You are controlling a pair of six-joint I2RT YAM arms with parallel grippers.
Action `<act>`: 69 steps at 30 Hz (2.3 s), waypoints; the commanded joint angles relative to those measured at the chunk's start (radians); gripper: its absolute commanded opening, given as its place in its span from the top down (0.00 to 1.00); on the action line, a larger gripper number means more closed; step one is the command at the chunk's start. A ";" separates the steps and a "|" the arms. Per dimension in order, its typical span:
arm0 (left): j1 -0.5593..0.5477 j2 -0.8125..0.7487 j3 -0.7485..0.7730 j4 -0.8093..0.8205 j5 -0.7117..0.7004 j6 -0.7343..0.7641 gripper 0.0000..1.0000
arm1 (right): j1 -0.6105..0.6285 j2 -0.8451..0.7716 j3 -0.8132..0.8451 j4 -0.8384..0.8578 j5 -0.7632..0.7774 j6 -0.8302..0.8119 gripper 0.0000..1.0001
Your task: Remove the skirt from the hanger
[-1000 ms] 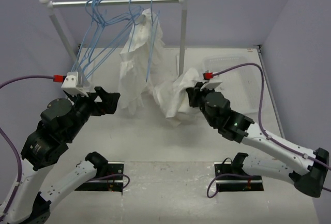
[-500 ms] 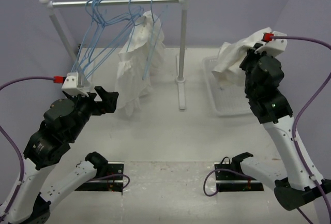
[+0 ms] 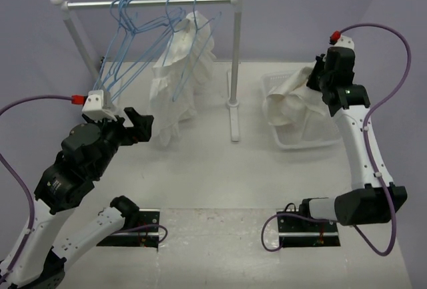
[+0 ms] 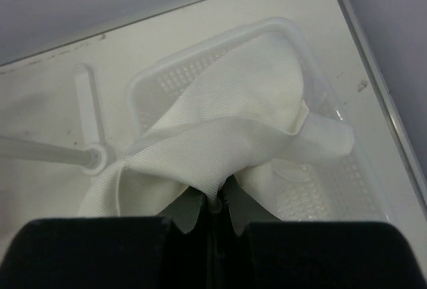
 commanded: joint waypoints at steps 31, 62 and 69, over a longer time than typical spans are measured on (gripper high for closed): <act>-0.003 0.302 0.283 0.026 -0.139 -0.008 0.00 | -0.058 0.329 -0.051 0.018 0.183 0.177 0.01; 0.599 0.762 0.747 0.126 0.335 0.503 0.00 | 0.079 -0.190 -0.212 0.076 -0.110 0.058 0.01; 0.728 0.770 0.664 0.135 0.585 0.526 0.00 | 0.085 -0.185 -0.232 0.091 -0.105 0.058 0.01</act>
